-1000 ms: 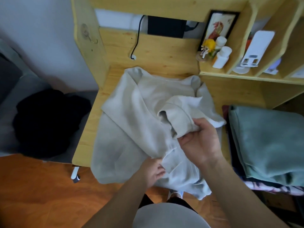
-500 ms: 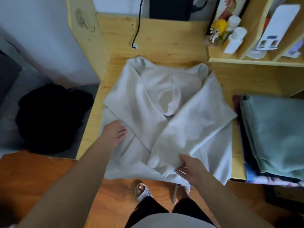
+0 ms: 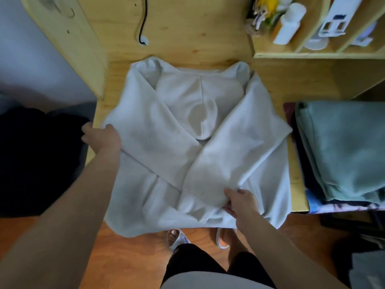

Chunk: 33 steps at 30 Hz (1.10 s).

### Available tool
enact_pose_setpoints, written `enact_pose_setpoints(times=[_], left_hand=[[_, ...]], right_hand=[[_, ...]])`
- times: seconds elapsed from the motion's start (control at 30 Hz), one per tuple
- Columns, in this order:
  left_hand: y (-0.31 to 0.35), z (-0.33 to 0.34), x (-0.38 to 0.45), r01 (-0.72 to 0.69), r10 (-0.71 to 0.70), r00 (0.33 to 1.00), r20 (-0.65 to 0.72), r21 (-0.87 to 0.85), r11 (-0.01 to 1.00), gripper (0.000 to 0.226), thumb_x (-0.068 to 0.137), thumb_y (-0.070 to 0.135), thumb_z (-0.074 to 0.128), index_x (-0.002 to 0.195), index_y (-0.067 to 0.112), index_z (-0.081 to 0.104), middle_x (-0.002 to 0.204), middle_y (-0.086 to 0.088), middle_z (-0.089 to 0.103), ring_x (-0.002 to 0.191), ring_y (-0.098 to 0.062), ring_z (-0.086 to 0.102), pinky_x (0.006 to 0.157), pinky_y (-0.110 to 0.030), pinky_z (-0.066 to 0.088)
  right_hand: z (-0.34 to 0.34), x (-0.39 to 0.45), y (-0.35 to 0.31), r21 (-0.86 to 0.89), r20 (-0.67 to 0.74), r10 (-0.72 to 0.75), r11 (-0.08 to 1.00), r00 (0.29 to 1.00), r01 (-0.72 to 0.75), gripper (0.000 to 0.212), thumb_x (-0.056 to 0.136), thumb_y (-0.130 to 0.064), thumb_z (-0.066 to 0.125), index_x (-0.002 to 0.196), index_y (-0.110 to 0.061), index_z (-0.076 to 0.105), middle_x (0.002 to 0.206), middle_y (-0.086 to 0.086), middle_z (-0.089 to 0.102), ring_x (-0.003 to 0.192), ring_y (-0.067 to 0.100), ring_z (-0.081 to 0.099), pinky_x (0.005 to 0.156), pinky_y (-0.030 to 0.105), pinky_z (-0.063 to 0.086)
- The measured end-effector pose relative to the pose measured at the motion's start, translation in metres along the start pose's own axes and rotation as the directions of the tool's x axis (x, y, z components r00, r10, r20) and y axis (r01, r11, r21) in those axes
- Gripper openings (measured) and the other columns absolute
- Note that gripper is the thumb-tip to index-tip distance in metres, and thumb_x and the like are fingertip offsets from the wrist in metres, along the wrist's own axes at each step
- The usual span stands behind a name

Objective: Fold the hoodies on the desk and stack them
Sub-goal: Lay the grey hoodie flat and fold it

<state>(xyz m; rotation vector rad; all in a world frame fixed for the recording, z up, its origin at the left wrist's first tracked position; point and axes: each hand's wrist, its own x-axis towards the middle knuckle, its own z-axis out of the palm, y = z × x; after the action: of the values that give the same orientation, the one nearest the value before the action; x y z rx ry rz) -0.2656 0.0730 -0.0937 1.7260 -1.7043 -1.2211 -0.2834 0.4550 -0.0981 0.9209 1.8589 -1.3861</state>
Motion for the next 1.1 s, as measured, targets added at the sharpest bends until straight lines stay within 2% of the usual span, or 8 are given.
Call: enact_pose_setpoints(times=[0.13, 0.23, 0.37, 0.53, 0.63, 0.77, 0.97, 1.1], left_hand=[[-0.029, 0.034, -0.084, -0.755, 0.647, 0.654, 0.393, 0.289, 0.588, 0.056, 0.091, 0.025, 0.057, 0.144, 0.006, 0.053, 0.15, -0.027, 0.044, 0.137, -0.044, 0.042, 0.114, -0.049, 0.035], [-0.064, 0.063, -0.113, -0.879, 0.559, 0.477, 0.679, 0.39, 0.275, 0.064, 0.096, 0.048, 0.04, 0.154, 0.021, 0.044, 0.161, -0.022, 0.035, 0.146, -0.046, 0.033, 0.116, -0.058, 0.032], [-0.049, 0.081, -0.122, -0.825, 0.316, 0.564, 0.763, 0.509, 0.244, 0.065, 0.094, 0.051, 0.038, 0.157, 0.038, 0.029, 0.169, -0.012, 0.015, 0.154, -0.044, 0.012, 0.122, -0.059, 0.014], [-0.017, 0.063, -0.165, -0.8, 0.424, 0.598, 0.68, 0.482, 0.356, 0.034, 0.088, 0.029, 0.052, 0.112, 0.01, 0.066, 0.116, -0.017, 0.058, 0.107, -0.041, 0.055, 0.084, -0.046, 0.049], [-0.019, 0.069, -0.186, -0.793, 0.389, 0.592, 0.706, 0.426, 0.435, 0.049, 0.098, 0.025, 0.051, 0.147, 0.018, 0.046, 0.119, -0.014, 0.053, 0.104, -0.036, 0.059, 0.08, -0.044, 0.051], [0.001, 0.098, -0.165, -0.829, 0.512, 0.546, 0.663, 0.515, 0.217, 0.06, 0.089, 0.014, 0.053, 0.147, 0.024, 0.045, 0.105, -0.014, 0.055, 0.085, -0.037, 0.063, 0.067, -0.043, 0.054], [0.055, 0.103, -0.137, -0.755, 0.277, 0.634, 0.722, 0.655, 0.02, 0.035, 0.098, 0.026, 0.045, 0.131, 0.018, 0.052, 0.108, -0.012, 0.069, 0.099, -0.036, 0.069, 0.075, -0.037, 0.048], [0.061, 0.101, -0.141, -0.737, 0.31, 0.673, 0.671, 0.642, 0.209, 0.046, 0.097, 0.032, 0.047, 0.141, 0.021, 0.043, 0.115, -0.013, 0.066, 0.103, -0.039, 0.067, 0.079, -0.04, 0.049]], right_hand=[[-0.003, -0.004, 0.003, 0.037, -0.025, 0.009, 0.999, 1.0, -0.009, 0.02, 0.089, -0.008, 0.069, 0.107, -0.001, 0.066, 0.093, 0.019, 0.073, 0.077, 0.028, 0.073, 0.065, 0.038, 0.063], [-0.008, -0.01, -0.001, -0.003, 0.03, 0.025, 1.0, 0.999, -0.025, 0.013, 0.091, -0.008, 0.066, 0.102, -0.002, 0.064, 0.094, 0.02, 0.073, 0.078, 0.029, 0.072, 0.062, 0.033, 0.061], [-0.024, -0.007, -0.022, -0.205, 0.146, 0.034, 0.979, 0.989, -0.003, 0.005, 0.092, -0.012, 0.063, 0.093, -0.008, 0.065, 0.08, 0.008, 0.069, 0.072, 0.021, 0.066, 0.068, 0.03, 0.052], [-0.05, 0.022, -0.086, -0.08, 0.061, -0.049, 0.995, 0.997, 0.053, 0.012, 0.095, -0.005, 0.054, 0.088, -0.009, 0.064, 0.077, 0.007, 0.065, 0.074, 0.02, 0.063, 0.072, 0.033, 0.051], [-0.055, 0.049, -0.123, -0.112, 0.019, -0.093, 0.989, 0.995, 0.095, 0.01, 0.088, -0.01, 0.06, 0.08, -0.013, 0.057, 0.074, 0.01, 0.059, 0.066, 0.02, 0.057, 0.064, 0.034, 0.05], [-0.057, 0.071, -0.14, -0.714, 0.018, -0.433, 0.625, 0.901, 0.315, 0.05, 0.078, -0.021, 0.058, 0.126, -0.016, 0.049, 0.124, 0.01, 0.051, 0.097, 0.032, 0.056, 0.081, 0.042, 0.048], [-0.067, 0.09, -0.128, -0.8, 0.289, -0.398, 0.399, 0.871, 0.448, 0.081, 0.089, -0.018, 0.064, 0.156, -0.025, 0.018, 0.152, 0.011, 0.028, 0.127, 0.039, 0.049, 0.095, 0.04, 0.044], [-0.072, 0.095, -0.127, -0.781, 0.318, -0.406, 0.4, 0.857, 0.48, 0.08, 0.091, -0.021, 0.063, 0.156, -0.026, 0.017, 0.154, 0.009, 0.026, 0.125, 0.038, 0.051, 0.091, 0.038, 0.044]])
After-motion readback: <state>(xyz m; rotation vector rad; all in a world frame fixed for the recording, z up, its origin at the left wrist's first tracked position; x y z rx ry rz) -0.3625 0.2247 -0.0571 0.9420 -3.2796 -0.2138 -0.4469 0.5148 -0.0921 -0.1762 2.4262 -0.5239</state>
